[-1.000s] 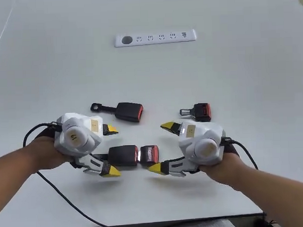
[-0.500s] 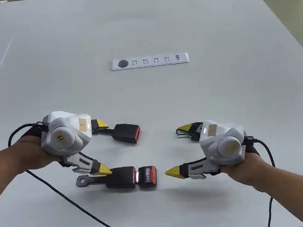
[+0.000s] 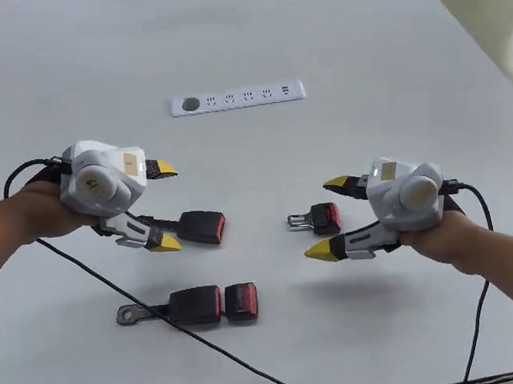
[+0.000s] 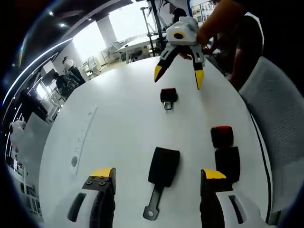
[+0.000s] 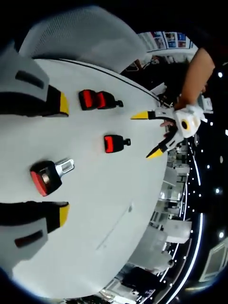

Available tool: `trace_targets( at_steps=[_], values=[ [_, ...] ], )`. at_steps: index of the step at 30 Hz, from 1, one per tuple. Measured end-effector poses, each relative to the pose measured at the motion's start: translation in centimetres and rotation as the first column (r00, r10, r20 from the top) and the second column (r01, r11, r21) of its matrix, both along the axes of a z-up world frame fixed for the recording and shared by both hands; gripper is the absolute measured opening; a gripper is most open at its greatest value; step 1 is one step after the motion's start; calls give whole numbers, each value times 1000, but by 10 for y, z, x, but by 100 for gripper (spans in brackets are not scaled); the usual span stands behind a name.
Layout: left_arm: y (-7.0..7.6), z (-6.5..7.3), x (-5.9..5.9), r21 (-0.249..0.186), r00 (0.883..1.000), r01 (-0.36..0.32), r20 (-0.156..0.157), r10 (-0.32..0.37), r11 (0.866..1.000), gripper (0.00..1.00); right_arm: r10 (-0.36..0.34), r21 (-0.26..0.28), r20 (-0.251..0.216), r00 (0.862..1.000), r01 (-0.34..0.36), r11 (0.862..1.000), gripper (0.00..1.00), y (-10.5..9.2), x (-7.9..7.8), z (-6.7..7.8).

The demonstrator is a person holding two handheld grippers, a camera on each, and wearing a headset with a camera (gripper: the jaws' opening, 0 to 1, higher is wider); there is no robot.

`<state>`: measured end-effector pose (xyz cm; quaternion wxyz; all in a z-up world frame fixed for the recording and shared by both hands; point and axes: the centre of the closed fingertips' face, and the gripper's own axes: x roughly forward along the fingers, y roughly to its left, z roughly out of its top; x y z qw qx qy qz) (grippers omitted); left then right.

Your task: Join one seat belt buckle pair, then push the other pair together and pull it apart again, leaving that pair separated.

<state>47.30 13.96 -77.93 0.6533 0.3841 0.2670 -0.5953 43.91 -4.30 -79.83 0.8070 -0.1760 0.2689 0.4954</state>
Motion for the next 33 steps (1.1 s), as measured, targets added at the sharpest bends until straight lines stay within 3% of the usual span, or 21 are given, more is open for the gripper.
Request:
trace_targets(
  at_steps=[7, 15, 19, 22, 25, 28, 33],
  values=[
    [-8, -29, 4, 31, 998, 50, -42, -48, 998, 72, 20, -25, -60, 998, -22, 999, 68, -12, 5, -22],
    [-10, -57, 5, 53, 994, 66, -95, -61, 996, 66, 60, -47, -103, 993, -65, 997, 62, -16, 10, -34],
    [-8, -68, 5, 81, 991, 94, -107, -85, 992, 61, 71, -56, -115, 991, -78, 995, 58, -19, 14, -38],
    [-12, -68, 5, 57, 987, 89, -135, -81, 994, 58, 76, -39, -137, 988, -82, 996, 56, -20, 14, -41],
    [-11, -67, 7, 56, 986, 97, -145, -88, 994, 58, 97, -65, -137, 986, -107, 992, 54, -21, 10, -44],
    [-10, -68, 0, 51, 976, 115, -192, -103, 992, 48, 108, -79, -143, 984, -120, 990, 51, -23, 11, -48],
    [-12, -67, 3, 41, 979, 85, -187, -75, 996, 41, 114, -95, -151, 982, -130, 987, 48, -19, 9, -49]
  ],
)
